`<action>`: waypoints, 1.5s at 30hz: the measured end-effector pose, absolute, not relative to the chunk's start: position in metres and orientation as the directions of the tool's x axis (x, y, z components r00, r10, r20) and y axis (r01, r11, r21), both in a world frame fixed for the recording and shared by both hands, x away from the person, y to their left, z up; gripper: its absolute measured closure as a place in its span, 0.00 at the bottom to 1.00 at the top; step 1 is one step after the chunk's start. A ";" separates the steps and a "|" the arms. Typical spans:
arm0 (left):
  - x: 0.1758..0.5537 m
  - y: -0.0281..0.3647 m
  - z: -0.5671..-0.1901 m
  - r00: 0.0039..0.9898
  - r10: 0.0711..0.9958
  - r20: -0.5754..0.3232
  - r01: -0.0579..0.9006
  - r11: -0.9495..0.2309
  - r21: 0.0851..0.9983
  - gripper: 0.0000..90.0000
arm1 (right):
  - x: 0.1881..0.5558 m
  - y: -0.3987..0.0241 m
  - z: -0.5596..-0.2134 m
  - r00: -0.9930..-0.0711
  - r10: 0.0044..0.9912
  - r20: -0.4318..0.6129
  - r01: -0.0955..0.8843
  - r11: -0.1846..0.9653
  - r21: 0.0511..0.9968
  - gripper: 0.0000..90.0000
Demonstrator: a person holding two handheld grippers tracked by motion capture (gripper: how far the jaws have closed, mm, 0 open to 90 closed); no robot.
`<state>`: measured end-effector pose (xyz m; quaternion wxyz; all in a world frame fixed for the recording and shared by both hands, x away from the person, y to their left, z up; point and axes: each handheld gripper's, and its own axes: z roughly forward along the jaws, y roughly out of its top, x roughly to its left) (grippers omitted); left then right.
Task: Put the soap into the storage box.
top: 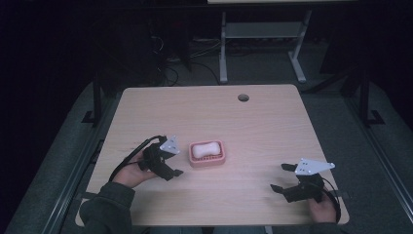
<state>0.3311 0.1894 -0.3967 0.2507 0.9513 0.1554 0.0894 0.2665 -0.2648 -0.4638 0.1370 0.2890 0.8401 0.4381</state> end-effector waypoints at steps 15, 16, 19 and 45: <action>0.318 0.212 -0.401 0.924 0.365 0.116 0.263 -0.824 0.501 0.29 | 0.266 -0.268 -0.464 -0.785 0.620 0.005 0.367 0.457 0.811 0.15; 0.316 0.213 -0.402 0.922 0.371 0.112 0.269 -0.821 0.505 0.29 | 0.266 -0.268 -0.464 -0.785 0.620 0.004 0.365 0.457 0.811 0.15; 0.312 0.218 -0.404 0.921 0.371 0.117 0.268 -0.824 0.499 0.29 | 0.265 -0.267 -0.464 -0.785 0.620 0.003 0.367 0.460 0.808 0.15; 0.283 0.256 -0.424 0.892 0.438 0.114 0.322 -0.791 0.520 0.27 | 0.261 -0.269 -0.466 -0.786 0.618 0.000 0.370 0.471 0.801 0.15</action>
